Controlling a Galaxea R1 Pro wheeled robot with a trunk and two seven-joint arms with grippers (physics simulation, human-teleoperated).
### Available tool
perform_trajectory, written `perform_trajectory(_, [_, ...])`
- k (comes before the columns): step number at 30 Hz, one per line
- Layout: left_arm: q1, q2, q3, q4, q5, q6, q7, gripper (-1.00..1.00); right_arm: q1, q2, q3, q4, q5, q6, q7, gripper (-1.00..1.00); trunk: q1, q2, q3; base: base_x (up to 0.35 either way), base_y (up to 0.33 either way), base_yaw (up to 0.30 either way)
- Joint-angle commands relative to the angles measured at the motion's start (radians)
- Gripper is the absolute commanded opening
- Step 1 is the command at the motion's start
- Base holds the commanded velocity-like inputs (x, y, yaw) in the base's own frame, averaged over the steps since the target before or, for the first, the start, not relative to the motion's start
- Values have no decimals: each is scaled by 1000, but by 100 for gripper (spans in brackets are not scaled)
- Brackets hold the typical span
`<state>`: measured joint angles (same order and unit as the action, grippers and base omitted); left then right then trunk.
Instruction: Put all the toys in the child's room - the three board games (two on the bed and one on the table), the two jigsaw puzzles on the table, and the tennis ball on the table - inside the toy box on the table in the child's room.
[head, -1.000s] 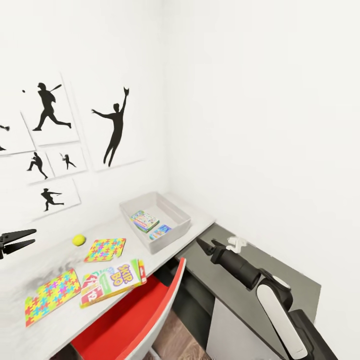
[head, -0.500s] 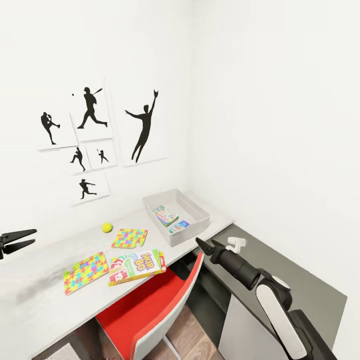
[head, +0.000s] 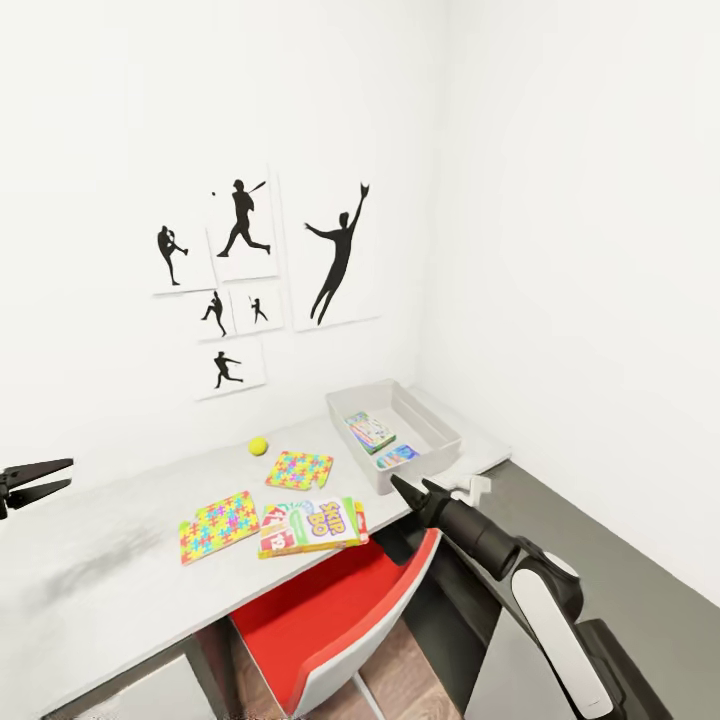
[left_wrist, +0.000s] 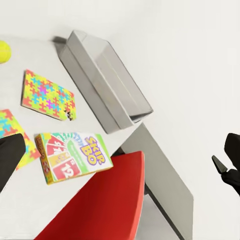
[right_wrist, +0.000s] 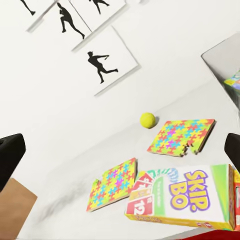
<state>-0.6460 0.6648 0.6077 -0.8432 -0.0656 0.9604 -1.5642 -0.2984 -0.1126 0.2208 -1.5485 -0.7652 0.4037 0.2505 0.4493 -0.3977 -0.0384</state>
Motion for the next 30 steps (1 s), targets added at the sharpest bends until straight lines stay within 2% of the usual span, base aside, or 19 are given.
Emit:
perform_trajectory(1, [-2, -1, 1, 0, -7, 11, -7, 100, -1, -1, 0, -1, -7, 4, 0, 100, 1, -2, -2, 0, 0, 277])
perform_trajectory(30, [-1, -8, 3, 3, -8, 10, -7, 100, -1, 0, 0, 0, -5, 4, -1, 100, 1, -2, 9, -22, 34, 278])
